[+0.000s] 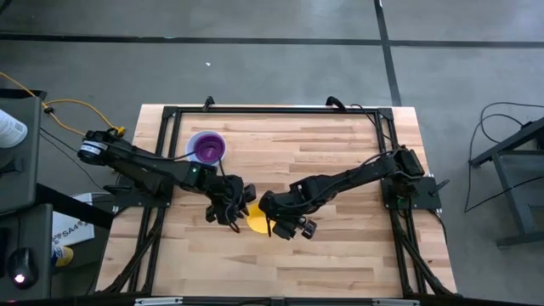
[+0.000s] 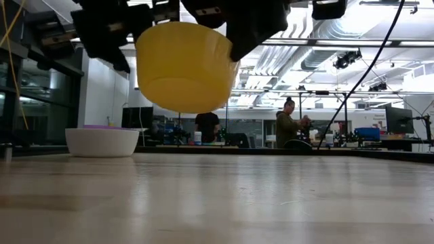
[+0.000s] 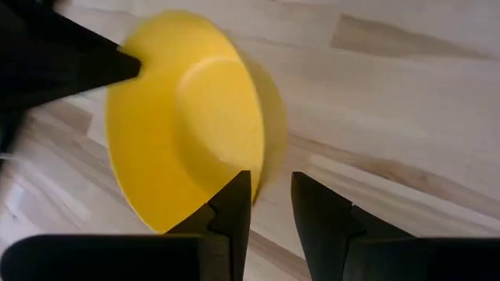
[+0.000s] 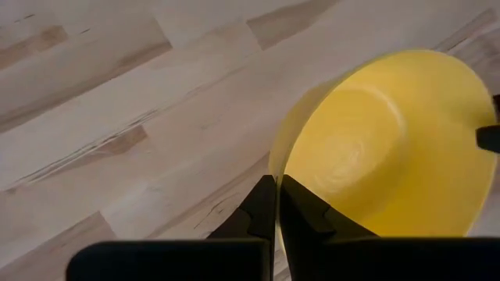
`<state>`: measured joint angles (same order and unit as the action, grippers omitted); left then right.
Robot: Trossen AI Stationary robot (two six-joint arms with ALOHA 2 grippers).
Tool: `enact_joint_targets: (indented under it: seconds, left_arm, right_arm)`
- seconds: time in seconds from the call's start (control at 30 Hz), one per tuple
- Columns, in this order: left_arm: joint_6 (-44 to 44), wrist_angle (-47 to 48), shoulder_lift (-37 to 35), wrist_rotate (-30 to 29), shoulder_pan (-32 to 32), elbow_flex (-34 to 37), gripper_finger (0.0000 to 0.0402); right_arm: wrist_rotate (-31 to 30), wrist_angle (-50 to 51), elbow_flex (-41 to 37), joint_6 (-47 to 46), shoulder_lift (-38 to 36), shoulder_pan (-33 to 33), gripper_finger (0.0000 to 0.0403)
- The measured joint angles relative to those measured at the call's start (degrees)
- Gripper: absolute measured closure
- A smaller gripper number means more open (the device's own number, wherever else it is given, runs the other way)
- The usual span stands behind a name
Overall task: Nest bowls inside each other
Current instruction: Stack the yellow bowl on top of the violet bowl
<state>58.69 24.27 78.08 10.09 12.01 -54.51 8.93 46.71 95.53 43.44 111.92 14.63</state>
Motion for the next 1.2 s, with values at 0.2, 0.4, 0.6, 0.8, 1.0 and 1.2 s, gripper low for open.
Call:
enact_joint_targets:
  seconds: [0.2, 0.4, 0.6, 0.8, 1.0, 1.2]
  left_arm:
    - [2.5, -1.5, 1.0, -0.6, 0.0, 0.0, 0.0309]
    - [3.2, -1.4, 1.0, -1.5, 0.0, -0.1, 0.0309]
    - [3.5, -1.4, 1.0, -1.7, 0.0, -0.1, 0.0314]
    - [4.3, -1.1, 1.0, -1.6, 0.1, -0.1, 0.0367]
    - [4.4, -0.5, 1.0, -1.2, 0.1, 0.1, 0.0393]
    - [4.6, 0.0, 1.0, -1.2, 0.1, 0.1, 0.0397]
  right_arm:
    - [0.2, -1.5, 0.0, 0.0, 0.0, 0.0, 0.0400]
    - [0.2, -1.1, 0.0, 0.0, 0.0, 0.0, 0.0400]
    - [0.2, -1.1, 0.0, -0.1, 0.0, 0.0, 0.0400]
    - [0.2, -1.0, 0.0, -0.1, -0.1, 0.0, 0.0400]
    - [0.7, -1.0, 0.0, -0.1, -0.2, -0.5, 0.0399]
    - [0.0, -2.6, 0.0, -1.7, -0.2, -0.5, 0.0392]
